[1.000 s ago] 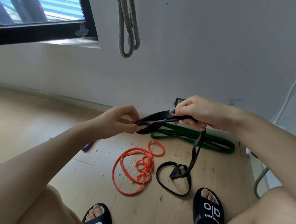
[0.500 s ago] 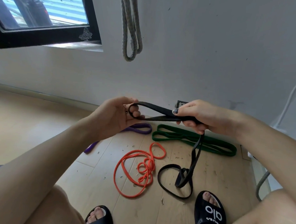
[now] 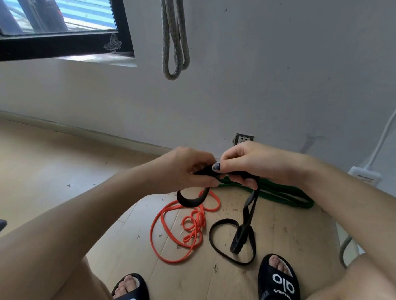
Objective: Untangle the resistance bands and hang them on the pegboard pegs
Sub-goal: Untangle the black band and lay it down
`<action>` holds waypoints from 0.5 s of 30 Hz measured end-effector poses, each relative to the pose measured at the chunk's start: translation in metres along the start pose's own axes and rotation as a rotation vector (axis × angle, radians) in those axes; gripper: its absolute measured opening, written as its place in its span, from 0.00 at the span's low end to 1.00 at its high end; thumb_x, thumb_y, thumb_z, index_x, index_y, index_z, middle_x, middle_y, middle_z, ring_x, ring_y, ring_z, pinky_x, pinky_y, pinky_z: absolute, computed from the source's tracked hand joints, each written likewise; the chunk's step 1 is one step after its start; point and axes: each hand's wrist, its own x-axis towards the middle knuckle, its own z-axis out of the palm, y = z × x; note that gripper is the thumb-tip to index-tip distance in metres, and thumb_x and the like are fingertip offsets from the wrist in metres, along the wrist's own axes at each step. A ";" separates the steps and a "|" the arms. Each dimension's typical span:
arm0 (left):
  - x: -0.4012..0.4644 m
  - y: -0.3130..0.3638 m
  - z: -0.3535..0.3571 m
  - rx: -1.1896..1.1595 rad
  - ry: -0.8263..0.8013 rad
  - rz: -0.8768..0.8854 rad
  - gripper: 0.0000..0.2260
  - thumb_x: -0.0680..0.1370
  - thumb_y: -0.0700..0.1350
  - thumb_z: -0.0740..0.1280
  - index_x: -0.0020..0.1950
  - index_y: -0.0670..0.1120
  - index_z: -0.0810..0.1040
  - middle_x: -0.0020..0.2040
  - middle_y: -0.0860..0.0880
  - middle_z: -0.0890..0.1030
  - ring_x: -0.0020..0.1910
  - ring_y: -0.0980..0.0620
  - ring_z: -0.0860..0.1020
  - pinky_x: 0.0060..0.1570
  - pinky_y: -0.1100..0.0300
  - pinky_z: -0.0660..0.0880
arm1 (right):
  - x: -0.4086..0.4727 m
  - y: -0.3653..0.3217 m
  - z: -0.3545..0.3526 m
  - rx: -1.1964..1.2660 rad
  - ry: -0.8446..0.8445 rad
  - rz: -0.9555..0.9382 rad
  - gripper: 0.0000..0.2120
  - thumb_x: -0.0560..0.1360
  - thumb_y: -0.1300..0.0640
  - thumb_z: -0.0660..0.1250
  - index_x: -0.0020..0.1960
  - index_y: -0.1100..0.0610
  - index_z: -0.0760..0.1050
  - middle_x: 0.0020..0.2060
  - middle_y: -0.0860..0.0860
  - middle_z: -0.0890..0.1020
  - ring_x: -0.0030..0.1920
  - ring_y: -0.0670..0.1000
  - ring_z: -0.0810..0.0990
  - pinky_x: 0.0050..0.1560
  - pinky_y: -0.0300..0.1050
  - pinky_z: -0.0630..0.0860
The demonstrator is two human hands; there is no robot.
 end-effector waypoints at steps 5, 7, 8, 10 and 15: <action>-0.001 -0.002 -0.008 -0.020 0.018 -0.043 0.06 0.84 0.51 0.65 0.57 0.51 0.77 0.44 0.52 0.84 0.31 0.59 0.75 0.32 0.66 0.71 | -0.006 0.007 -0.007 -0.097 0.035 0.021 0.05 0.77 0.58 0.74 0.49 0.58 0.80 0.31 0.49 0.79 0.32 0.49 0.78 0.36 0.43 0.77; -0.003 -0.004 -0.010 -0.079 0.041 -0.091 0.06 0.85 0.50 0.62 0.55 0.49 0.75 0.42 0.51 0.84 0.31 0.63 0.76 0.33 0.69 0.71 | -0.002 0.014 -0.008 -0.229 0.098 0.020 0.04 0.76 0.60 0.74 0.49 0.55 0.80 0.37 0.50 0.83 0.39 0.51 0.83 0.45 0.48 0.82; -0.004 -0.005 -0.012 -0.108 0.051 -0.123 0.07 0.85 0.51 0.61 0.54 0.49 0.75 0.41 0.51 0.83 0.32 0.63 0.76 0.35 0.69 0.71 | 0.001 0.018 -0.009 -0.308 0.136 0.020 0.04 0.76 0.58 0.74 0.49 0.53 0.80 0.40 0.50 0.84 0.43 0.52 0.84 0.48 0.50 0.81; -0.007 -0.011 -0.017 -0.159 0.060 -0.186 0.08 0.85 0.52 0.61 0.52 0.49 0.74 0.39 0.51 0.80 0.32 0.62 0.75 0.37 0.66 0.71 | 0.004 0.023 -0.014 -0.364 0.192 0.028 0.05 0.76 0.55 0.75 0.49 0.50 0.80 0.43 0.49 0.84 0.47 0.51 0.83 0.51 0.49 0.79; -0.011 -0.028 -0.030 -0.058 0.034 -0.252 0.06 0.84 0.52 0.62 0.50 0.52 0.73 0.41 0.50 0.77 0.38 0.51 0.73 0.41 0.54 0.70 | 0.005 0.025 -0.021 -0.324 0.257 -0.016 0.13 0.72 0.56 0.77 0.52 0.45 0.78 0.47 0.47 0.84 0.49 0.49 0.83 0.55 0.51 0.81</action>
